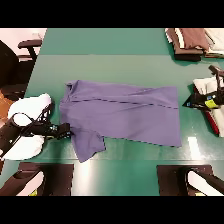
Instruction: Fold the shirts.
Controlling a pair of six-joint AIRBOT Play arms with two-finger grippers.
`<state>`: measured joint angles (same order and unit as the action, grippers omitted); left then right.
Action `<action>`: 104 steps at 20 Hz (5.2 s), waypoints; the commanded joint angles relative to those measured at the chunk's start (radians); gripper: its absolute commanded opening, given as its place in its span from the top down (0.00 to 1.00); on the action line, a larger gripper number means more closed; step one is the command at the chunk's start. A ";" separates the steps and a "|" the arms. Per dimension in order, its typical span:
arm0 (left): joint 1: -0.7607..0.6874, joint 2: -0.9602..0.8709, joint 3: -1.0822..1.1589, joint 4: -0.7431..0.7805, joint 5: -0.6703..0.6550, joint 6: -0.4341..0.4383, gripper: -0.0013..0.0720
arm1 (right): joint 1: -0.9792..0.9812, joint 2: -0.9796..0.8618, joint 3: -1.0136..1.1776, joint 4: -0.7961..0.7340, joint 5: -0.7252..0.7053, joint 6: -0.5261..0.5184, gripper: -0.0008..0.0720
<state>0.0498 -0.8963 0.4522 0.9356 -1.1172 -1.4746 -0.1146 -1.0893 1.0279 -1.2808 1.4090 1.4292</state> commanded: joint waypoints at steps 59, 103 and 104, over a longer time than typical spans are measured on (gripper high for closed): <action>-0.302 -0.517 0.755 0.016 0.194 0.061 0.95 | -0.192 -0.642 0.226 0.389 -0.017 -0.176 0.25; -0.094 -0.263 1.172 0.312 0.066 -0.018 0.95 | 0.906 -0.715 0.879 0.472 -0.100 -0.237 0.37; -0.094 -0.263 1.171 0.311 0.049 -0.018 0.95 | 0.855 -0.679 0.807 0.459 -0.088 -0.229 0.37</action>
<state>-0.0601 -1.1831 1.6234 1.2381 -1.0321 -1.4921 0.7956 -1.8034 1.9354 -0.7372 1.2694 1.1759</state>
